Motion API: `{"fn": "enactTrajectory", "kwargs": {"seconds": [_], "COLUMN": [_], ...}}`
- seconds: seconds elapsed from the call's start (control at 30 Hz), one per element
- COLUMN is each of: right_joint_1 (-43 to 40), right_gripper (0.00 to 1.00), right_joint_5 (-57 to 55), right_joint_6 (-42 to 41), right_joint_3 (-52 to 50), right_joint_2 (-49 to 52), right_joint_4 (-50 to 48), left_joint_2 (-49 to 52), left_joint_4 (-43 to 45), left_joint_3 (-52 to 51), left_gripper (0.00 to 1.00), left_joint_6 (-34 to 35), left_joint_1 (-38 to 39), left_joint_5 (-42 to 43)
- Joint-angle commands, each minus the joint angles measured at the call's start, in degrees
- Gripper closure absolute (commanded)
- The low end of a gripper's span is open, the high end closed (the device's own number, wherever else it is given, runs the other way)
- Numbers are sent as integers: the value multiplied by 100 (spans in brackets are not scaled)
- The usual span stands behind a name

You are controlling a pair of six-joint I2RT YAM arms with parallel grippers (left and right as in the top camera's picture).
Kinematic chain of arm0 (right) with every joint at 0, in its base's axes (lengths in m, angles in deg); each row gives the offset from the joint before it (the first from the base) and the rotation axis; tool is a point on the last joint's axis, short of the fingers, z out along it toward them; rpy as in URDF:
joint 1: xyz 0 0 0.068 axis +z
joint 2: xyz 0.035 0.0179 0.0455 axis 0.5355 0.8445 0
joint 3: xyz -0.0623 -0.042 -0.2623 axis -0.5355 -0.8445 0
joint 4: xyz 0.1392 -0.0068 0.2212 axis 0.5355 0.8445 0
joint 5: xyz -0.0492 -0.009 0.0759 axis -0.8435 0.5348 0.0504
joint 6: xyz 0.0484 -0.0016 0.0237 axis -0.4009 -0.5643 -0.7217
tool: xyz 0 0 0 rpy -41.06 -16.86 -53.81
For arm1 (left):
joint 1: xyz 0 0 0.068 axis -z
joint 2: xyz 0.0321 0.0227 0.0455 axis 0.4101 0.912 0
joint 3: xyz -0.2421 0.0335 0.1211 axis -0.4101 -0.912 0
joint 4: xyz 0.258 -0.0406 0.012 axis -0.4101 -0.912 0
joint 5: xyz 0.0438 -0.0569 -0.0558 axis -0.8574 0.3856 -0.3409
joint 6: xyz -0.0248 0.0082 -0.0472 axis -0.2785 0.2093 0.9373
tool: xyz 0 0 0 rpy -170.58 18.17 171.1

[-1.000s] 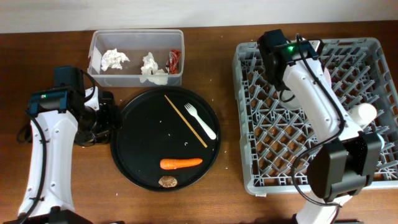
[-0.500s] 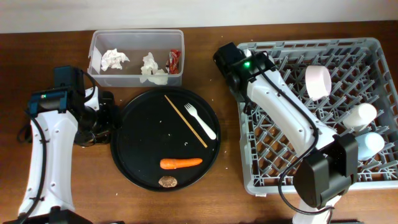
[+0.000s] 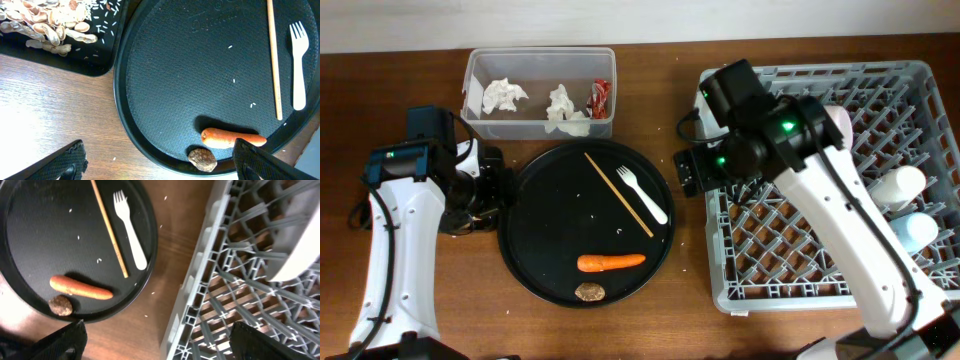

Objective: Sort waste into correct bins and load items into the dishwasher rack
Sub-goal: 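Grasp the wooden chopstick with the right gripper and place it in the rack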

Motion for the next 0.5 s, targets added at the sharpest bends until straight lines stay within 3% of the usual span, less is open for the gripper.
{"fn": "enactTrajectory", "kwargs": {"seconds": [0.0,0.13,0.2,0.37,0.47], "right_joint_1": [295,1038,1355,1532,1528], "right_gripper": [5,7,14,17,27], "right_joint_5": [323,321,299,282,52], "right_joint_6": [299,433,671,686,660], "right_joint_3": [11,13,13,13,11], "right_joint_2": [407,1609,2162,3075,3442], "right_joint_4": [-48,-1027,-1521,-2238,-2411], "left_joint_2": [-57,-57,-57,-57,-55], "left_joint_4": [26,66,85,103,103], "left_joint_3": [-72,-306,-367,-369,-369], "left_gripper": [6,6,6,6,6], "left_joint_6": [-13,-13,-13,-13,-13], "left_joint_1": [-11,-11,-11,-11,-11], "left_joint_5": [107,103,105,105,105]}}
